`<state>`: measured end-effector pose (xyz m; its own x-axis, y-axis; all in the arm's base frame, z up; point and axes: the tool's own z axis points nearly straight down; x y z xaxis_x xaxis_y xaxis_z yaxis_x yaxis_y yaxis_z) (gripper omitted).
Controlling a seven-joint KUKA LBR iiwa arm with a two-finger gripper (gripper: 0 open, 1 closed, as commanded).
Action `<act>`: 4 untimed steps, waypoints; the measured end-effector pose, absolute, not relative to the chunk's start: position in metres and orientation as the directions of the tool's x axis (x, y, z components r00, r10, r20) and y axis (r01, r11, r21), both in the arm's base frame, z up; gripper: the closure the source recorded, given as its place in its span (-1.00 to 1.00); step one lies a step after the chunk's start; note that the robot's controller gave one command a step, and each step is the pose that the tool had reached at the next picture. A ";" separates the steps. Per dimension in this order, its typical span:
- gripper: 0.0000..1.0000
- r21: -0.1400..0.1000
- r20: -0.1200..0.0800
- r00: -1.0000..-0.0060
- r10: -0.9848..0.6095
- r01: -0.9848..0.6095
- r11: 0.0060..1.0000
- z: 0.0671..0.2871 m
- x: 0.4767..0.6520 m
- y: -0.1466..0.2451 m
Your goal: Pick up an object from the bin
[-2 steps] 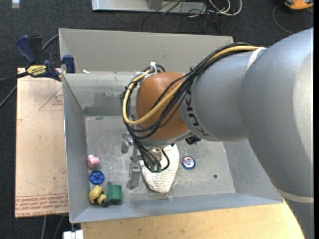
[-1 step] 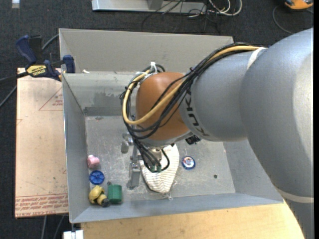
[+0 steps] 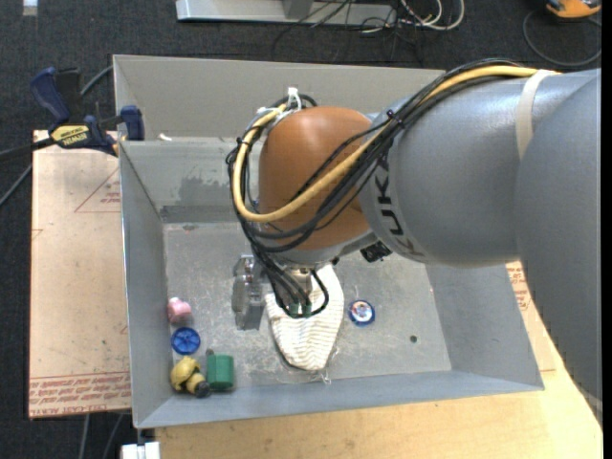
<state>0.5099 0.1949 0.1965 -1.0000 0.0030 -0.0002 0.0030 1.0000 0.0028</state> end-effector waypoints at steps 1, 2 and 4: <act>-1.00 0.003 0.000 -1.000 0.005 0.005 1.000 0.197 0.510 0.194; -1.00 0.003 0.000 -1.000 0.005 0.005 1.000 0.197 0.510 0.194; -1.00 0.002 -0.003 -0.988 -0.156 -0.156 0.988 0.111 0.508 0.105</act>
Offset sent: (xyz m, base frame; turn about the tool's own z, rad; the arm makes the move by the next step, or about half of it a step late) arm 0.0000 0.0000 0.0000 0.0000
